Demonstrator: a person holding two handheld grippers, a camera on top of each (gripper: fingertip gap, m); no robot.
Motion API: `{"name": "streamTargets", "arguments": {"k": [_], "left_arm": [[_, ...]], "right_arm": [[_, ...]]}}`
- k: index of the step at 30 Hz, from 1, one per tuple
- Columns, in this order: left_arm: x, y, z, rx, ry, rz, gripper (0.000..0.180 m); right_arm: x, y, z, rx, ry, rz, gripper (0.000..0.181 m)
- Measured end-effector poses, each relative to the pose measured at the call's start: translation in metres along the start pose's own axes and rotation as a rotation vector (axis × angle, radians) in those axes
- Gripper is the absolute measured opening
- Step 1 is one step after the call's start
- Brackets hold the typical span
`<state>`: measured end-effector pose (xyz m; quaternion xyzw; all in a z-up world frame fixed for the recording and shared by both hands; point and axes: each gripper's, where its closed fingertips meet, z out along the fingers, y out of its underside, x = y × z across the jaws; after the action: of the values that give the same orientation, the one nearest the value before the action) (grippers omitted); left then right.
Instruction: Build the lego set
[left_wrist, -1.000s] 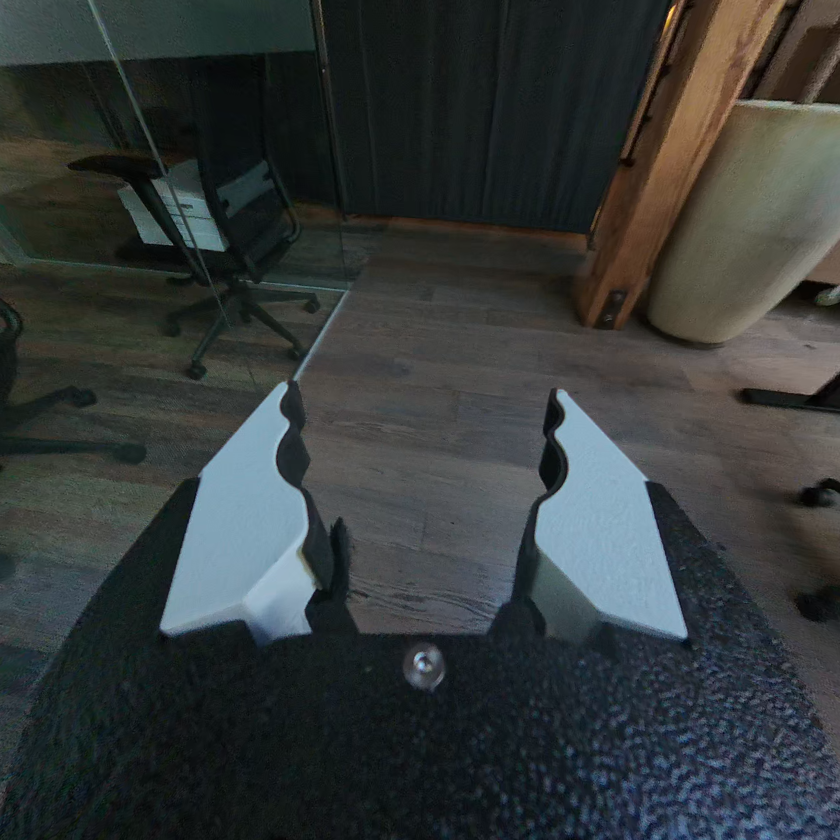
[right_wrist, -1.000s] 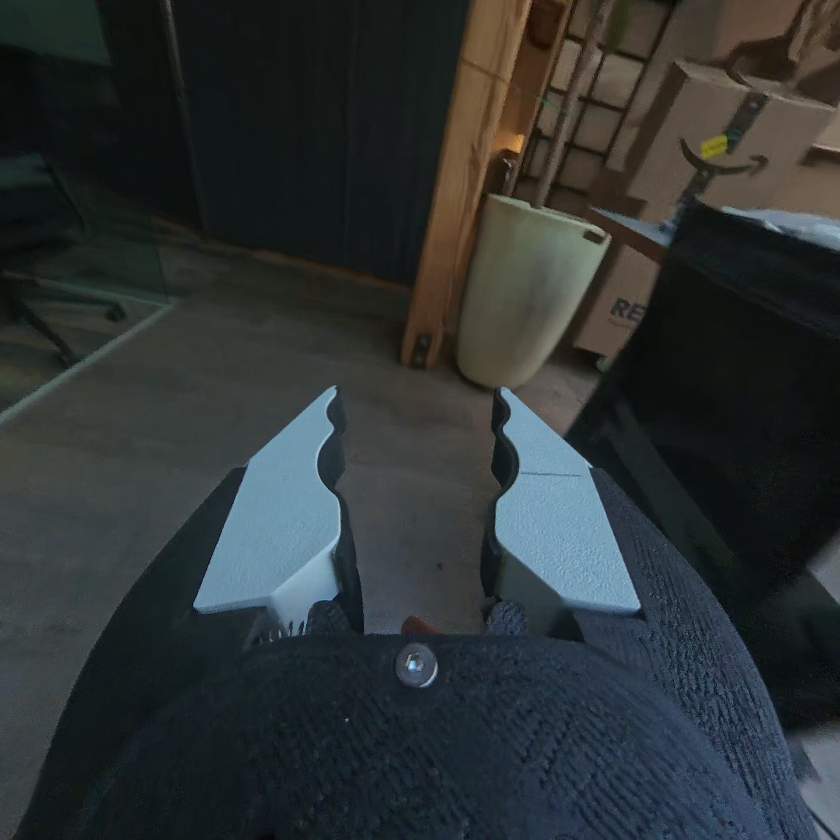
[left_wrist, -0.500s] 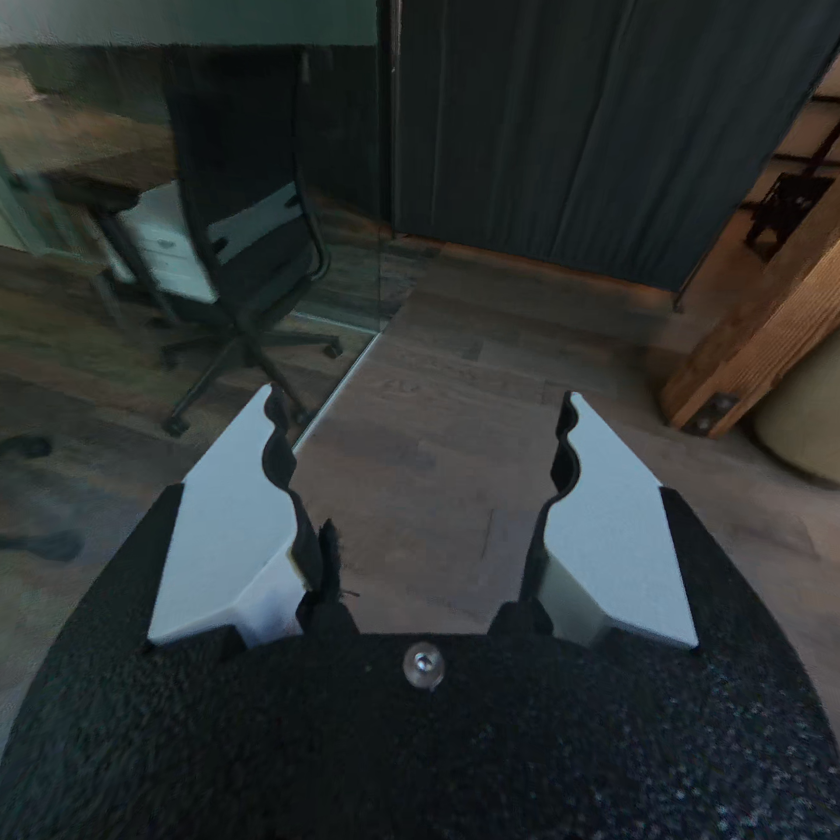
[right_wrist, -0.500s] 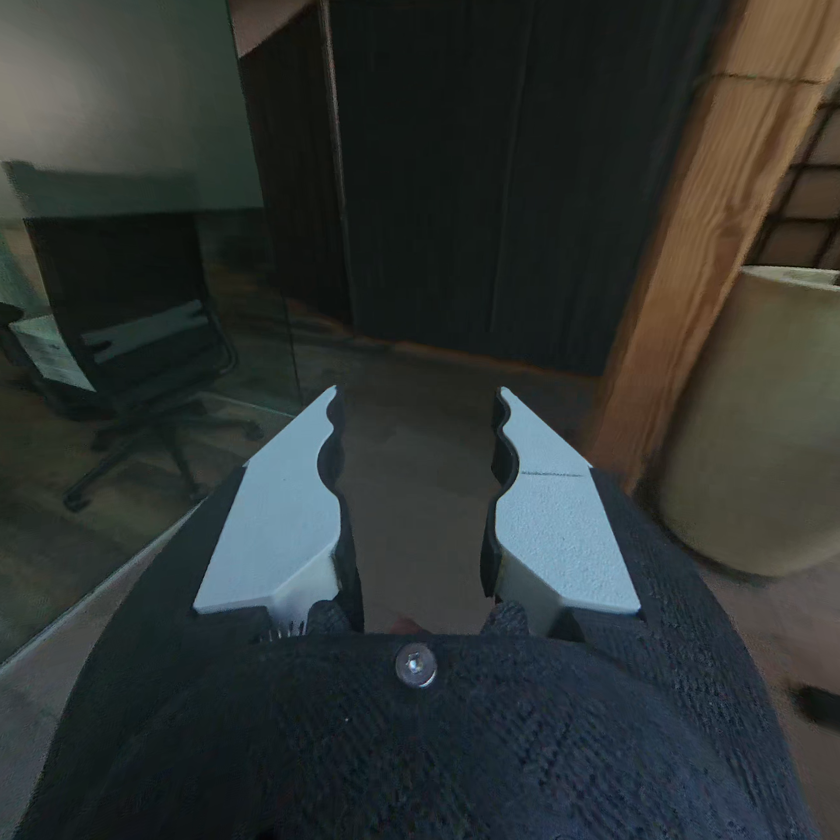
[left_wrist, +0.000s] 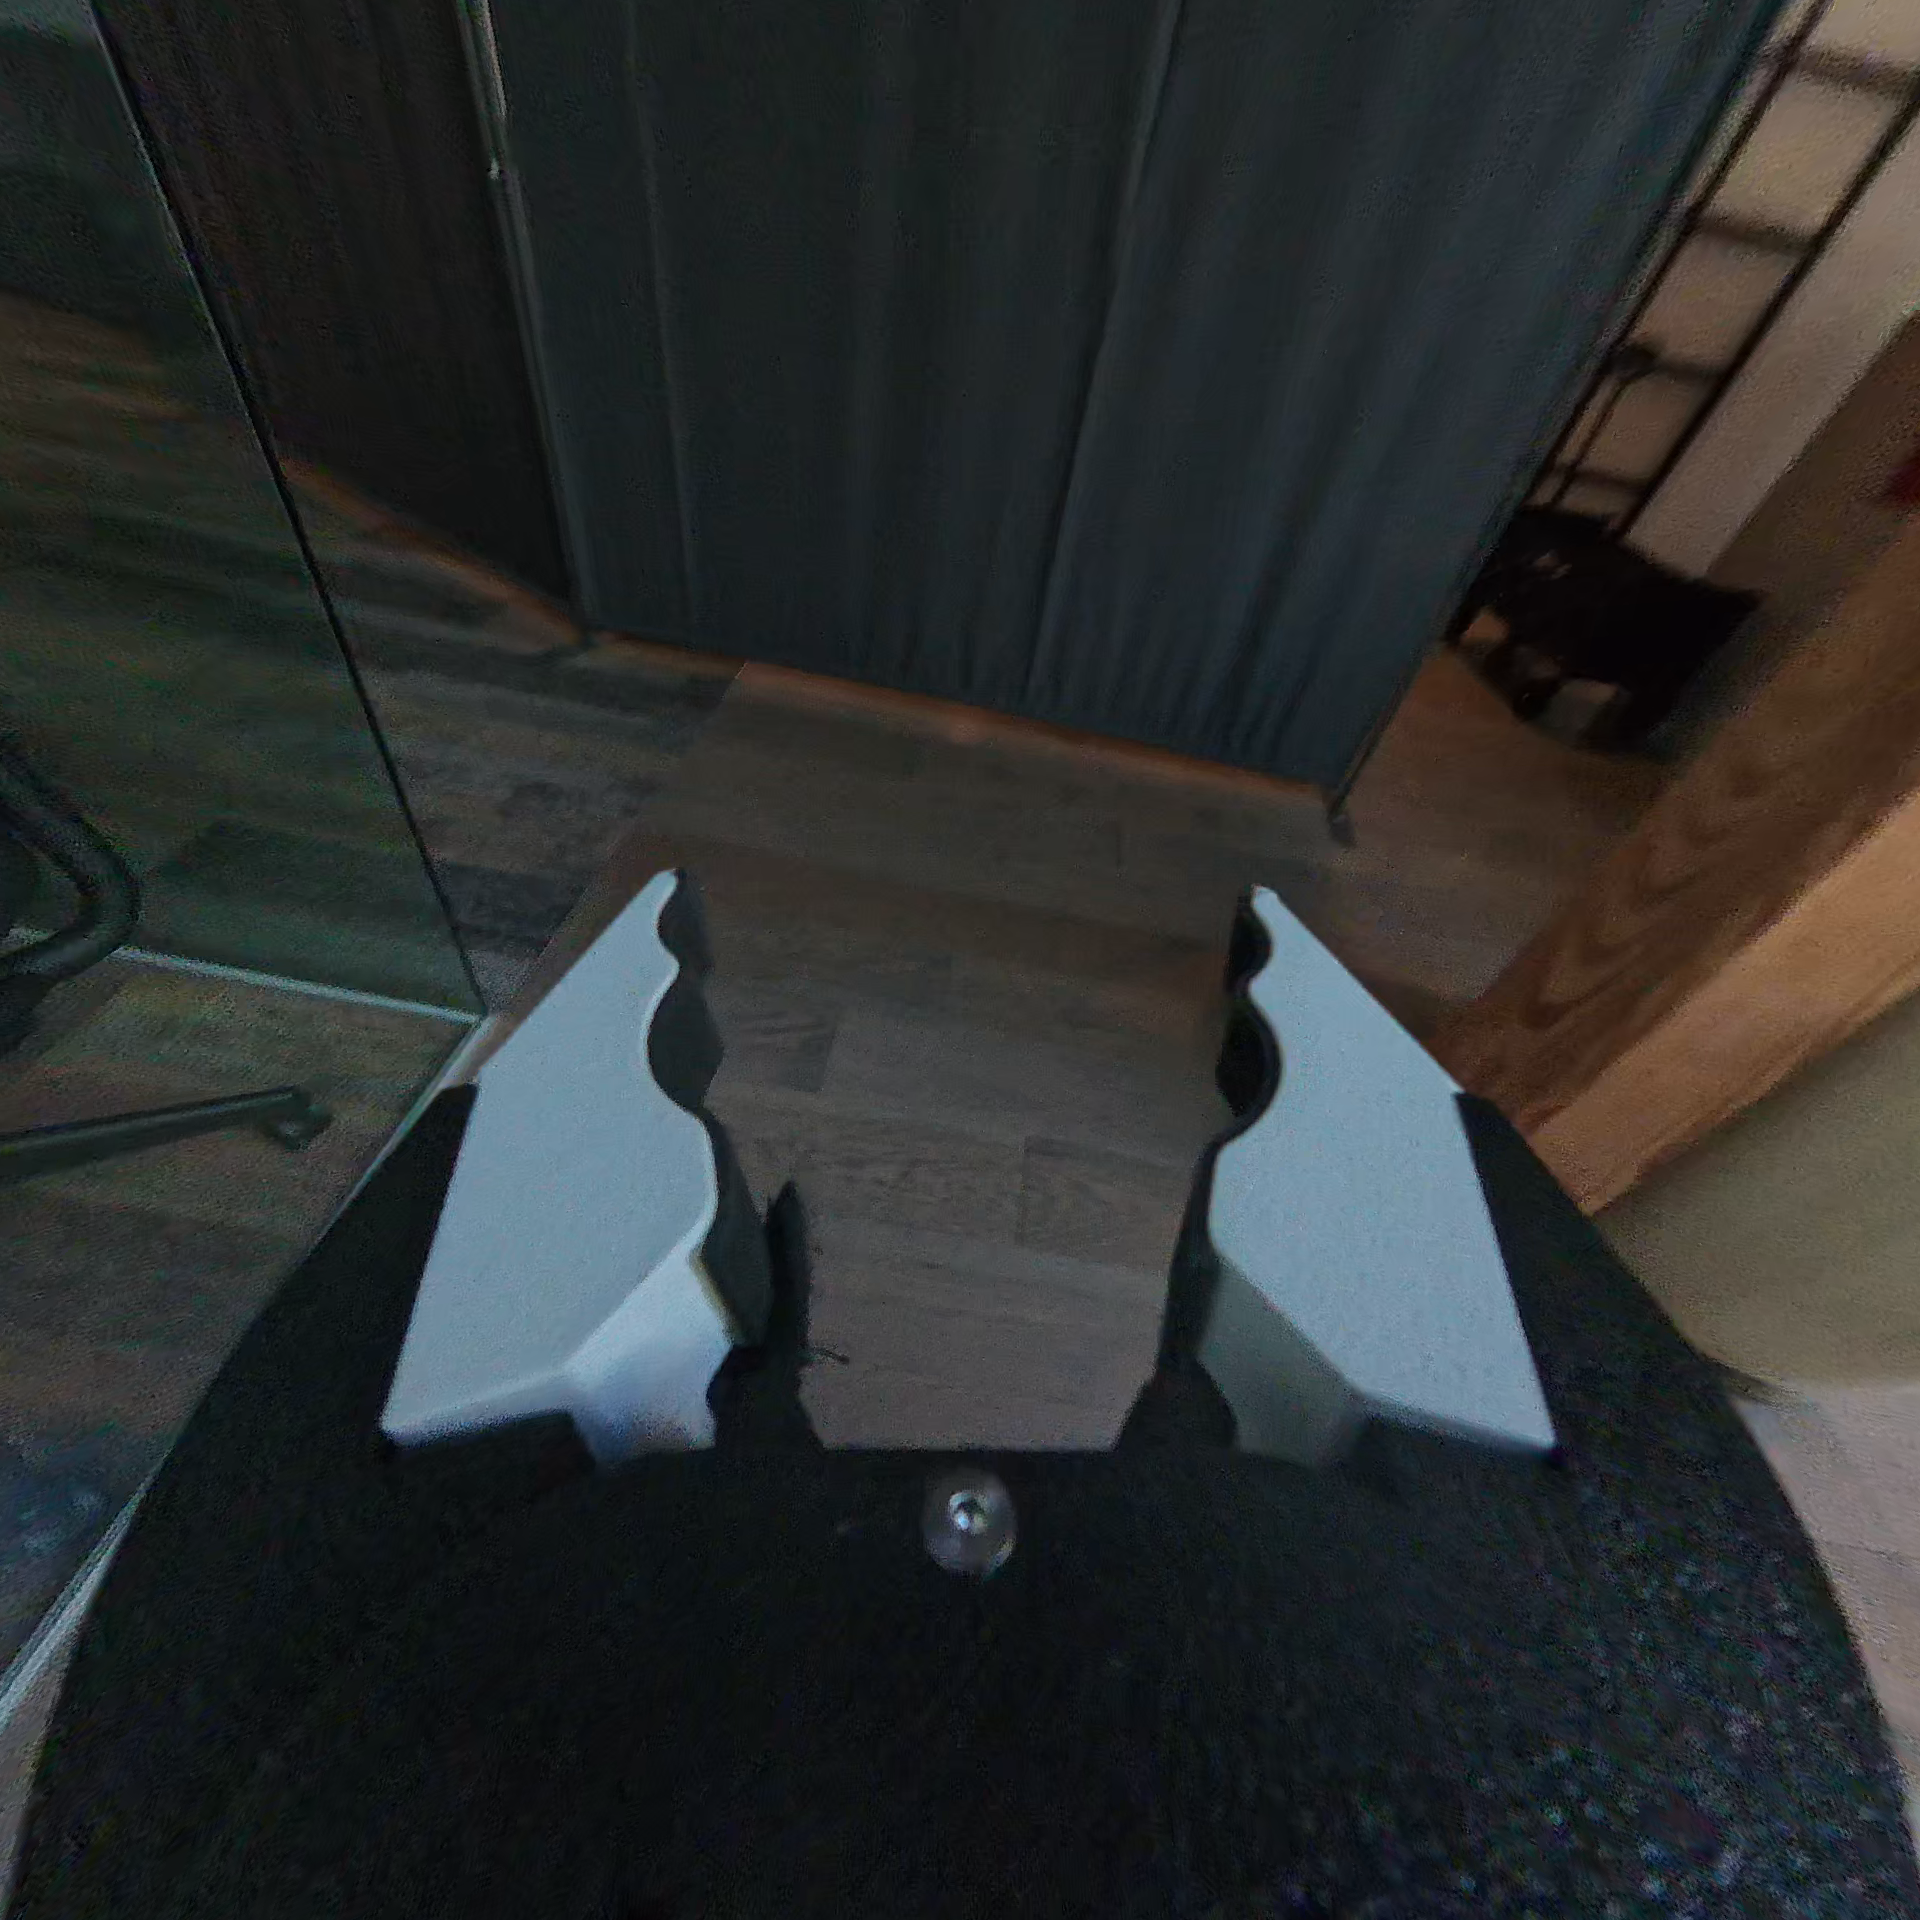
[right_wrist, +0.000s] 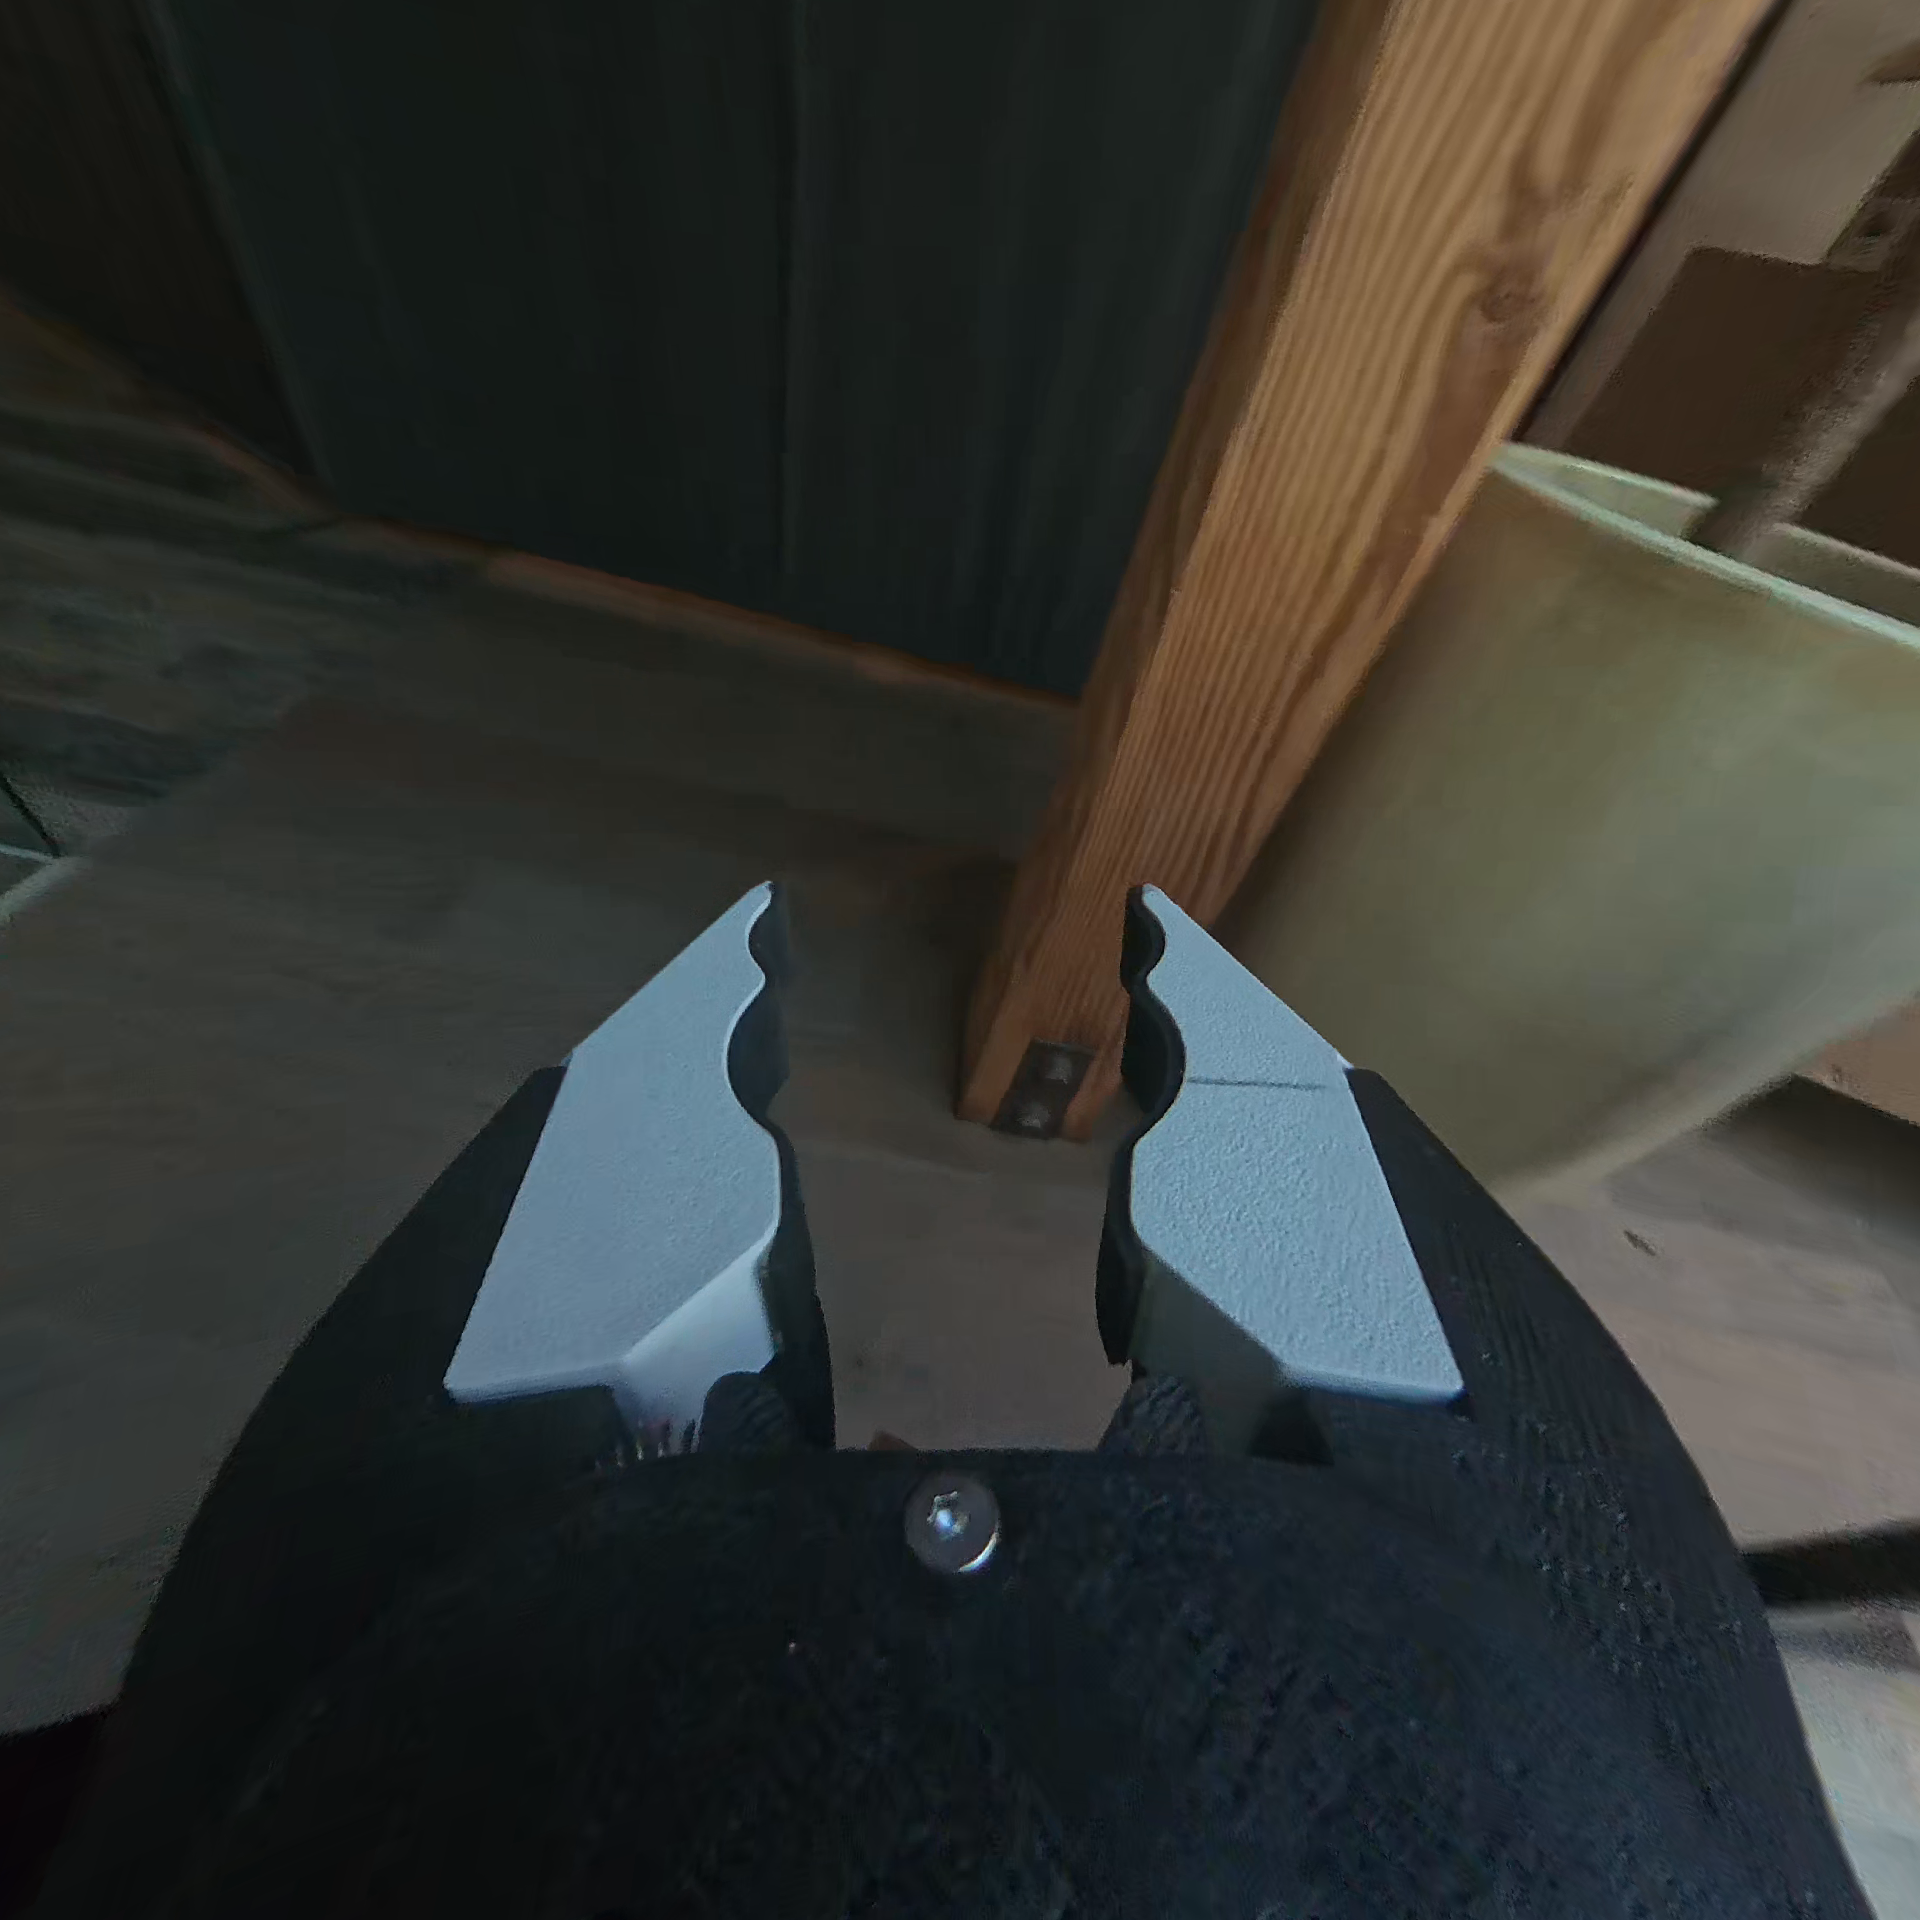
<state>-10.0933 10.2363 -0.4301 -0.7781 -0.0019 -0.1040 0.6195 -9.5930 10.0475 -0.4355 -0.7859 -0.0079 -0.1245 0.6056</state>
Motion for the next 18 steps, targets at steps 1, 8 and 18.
{"name": "streamTargets", "arguments": {"k": [1, 8, 18], "left_arm": [[0.002, -0.001, 0.029, -0.032, -0.013, 0.006, 0.095], [-0.036, -0.052, 0.206, -0.058, -0.073, 0.02, 0.088], [-0.211, -0.079, 0.435, -0.143, -0.205, 0.005, 0.089]], "right_arm": [[-0.008, -0.015, 0.042, -0.014, -0.028, -0.013, 0.063], [-0.158, -0.176, 0.343, 0.16, -0.425, -0.03, 0.063], [-0.42, -0.322, 0.665, 0.295, -0.663, 0.015, 0.06]]}}
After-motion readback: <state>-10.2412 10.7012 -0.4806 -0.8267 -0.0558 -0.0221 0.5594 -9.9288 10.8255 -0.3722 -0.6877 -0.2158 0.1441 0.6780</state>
